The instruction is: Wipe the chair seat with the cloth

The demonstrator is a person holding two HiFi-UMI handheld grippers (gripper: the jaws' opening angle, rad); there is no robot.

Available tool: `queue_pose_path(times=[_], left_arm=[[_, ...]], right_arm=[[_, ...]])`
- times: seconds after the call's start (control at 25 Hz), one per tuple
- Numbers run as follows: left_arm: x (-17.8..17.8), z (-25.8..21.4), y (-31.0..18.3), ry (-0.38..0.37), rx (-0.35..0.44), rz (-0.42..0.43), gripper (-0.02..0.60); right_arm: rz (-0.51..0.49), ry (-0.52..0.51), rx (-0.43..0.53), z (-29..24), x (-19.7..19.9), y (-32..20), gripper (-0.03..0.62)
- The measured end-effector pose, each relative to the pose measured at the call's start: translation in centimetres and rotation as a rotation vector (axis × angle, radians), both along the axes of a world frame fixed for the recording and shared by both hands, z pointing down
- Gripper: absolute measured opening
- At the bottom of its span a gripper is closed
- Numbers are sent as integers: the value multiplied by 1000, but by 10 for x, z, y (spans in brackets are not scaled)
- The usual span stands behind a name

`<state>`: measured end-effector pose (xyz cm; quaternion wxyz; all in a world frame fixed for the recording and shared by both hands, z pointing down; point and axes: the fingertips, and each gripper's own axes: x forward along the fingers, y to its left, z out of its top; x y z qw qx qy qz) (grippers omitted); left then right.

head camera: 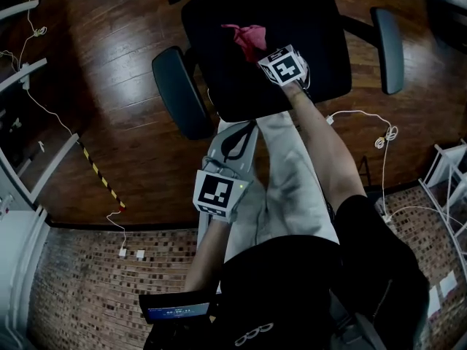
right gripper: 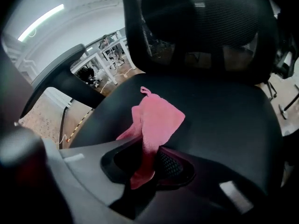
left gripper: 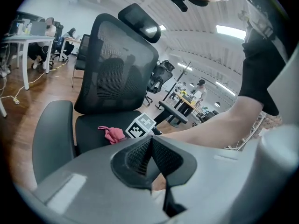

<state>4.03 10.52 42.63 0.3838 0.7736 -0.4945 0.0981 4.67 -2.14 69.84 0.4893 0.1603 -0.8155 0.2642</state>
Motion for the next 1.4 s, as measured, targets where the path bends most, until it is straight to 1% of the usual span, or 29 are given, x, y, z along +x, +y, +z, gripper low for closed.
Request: queue_pose_path(times=[0.16, 0.44, 0.6, 0.72, 0.8, 0.92, 1.04, 1.2, 1.32, 1.4], left_arm=[[7, 0, -6, -6, -3, 23, -8], [18, 2, -7, -4, -7, 63, -8], [21, -1, -9, -7, -5, 80, -8], [19, -3, -9, -12, -1, 85, -8], [17, -4, -10, -15, 3, 85, -8], [13, -4, -10, -14, 4, 84, -8], [10, -4, -7, -12, 4, 87, -8], [6, -5, 0, -8, 6, 98, -8], [4, -4, 3, -6, 12, 107, -8], [1, -3, 6, -9, 13, 114, -8]], right_arm=[[97, 95, 55, 1, 68, -37, 71], [260, 194, 154, -12, 175, -93, 71], [331, 273, 218, -26, 216, -112, 71], [381, 351, 266, -32, 240, -117, 71], [418, 383, 288, -34, 250, -119, 71], [460, 402, 305, -35, 261, -122, 71], [455, 378, 274, -33, 253, -116, 71], [398, 332, 210, -23, 219, -92, 71], [352, 300, 170, -9, 187, -66, 70], [339, 266, 140, -3, 162, -47, 70]])
